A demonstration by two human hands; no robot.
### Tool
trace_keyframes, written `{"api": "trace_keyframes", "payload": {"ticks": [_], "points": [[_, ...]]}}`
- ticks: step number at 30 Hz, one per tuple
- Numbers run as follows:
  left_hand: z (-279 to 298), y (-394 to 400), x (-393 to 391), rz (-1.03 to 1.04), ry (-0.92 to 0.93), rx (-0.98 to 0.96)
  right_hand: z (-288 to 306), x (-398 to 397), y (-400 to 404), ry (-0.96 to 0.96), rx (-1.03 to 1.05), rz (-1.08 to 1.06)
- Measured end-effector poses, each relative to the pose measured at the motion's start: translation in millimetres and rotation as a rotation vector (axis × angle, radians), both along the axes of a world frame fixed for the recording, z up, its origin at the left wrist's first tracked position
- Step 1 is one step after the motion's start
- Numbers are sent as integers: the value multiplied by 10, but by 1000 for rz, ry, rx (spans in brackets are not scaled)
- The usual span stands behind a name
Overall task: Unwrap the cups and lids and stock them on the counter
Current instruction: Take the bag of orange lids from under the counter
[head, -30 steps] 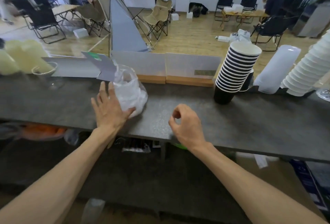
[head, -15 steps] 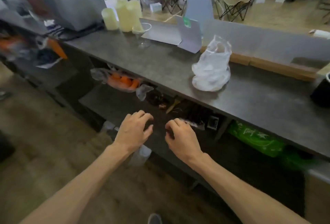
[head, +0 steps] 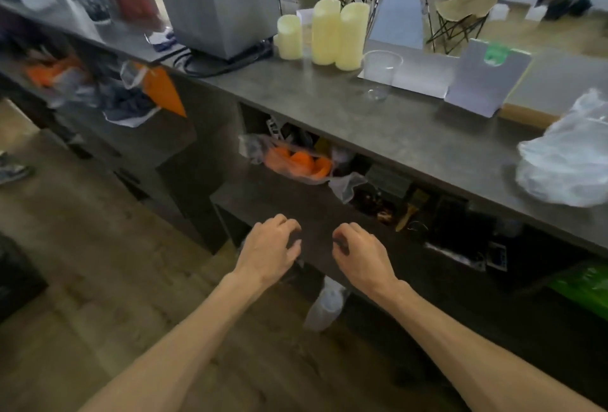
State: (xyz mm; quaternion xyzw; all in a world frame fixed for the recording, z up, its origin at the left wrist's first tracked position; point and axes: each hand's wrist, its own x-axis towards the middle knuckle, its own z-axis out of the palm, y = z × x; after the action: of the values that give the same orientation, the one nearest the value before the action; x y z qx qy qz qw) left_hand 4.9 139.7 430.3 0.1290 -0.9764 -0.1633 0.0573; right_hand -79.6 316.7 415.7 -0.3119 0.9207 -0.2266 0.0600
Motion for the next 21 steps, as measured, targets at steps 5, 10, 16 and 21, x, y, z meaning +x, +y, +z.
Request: {"api": "trace_keyframes", "payload": {"ticks": [5,10,16,21], "points": [[-133,-725,-369,-40,-102,-1,-108,-187,-643,-24,39,-66],[-397,-1427,-1086,-72,-144,-158,-415,-753,-1199,-57,81,-153],[-877,-2127,-1957,-99,-226,-107,-1046,-1618,-1734,-232,77,-333],[-1383,-2375,-2640,-172,-147,-115,-1592,-2138,-1948,-293,29,-502]]}}
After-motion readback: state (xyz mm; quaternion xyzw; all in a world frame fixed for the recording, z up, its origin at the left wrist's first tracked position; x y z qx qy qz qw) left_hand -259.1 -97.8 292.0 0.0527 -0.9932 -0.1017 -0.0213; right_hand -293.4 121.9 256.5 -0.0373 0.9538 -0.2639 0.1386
